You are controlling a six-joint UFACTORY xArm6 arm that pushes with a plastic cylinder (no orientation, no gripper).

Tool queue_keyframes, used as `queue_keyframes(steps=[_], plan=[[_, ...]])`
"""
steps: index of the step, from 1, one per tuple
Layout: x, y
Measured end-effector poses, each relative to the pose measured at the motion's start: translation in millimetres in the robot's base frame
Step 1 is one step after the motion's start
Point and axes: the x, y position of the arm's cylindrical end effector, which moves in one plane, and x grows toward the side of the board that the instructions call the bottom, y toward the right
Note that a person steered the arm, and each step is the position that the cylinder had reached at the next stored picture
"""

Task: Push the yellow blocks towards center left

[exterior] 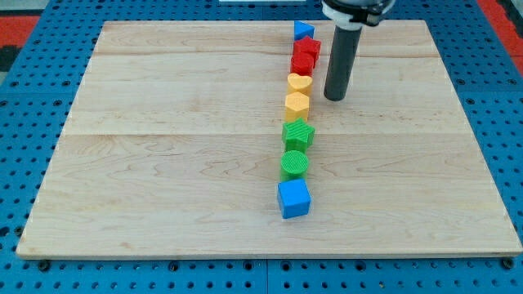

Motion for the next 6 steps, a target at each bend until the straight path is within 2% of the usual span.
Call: queue_keyframes(steps=[1,2,3,4,5,6], plan=[[-4.5,-71.6],[-3.7,-187.3],[-14.2,-176.3],[-6.3,-59.8],[-0.1,26.9],[44.1,-40.3]])
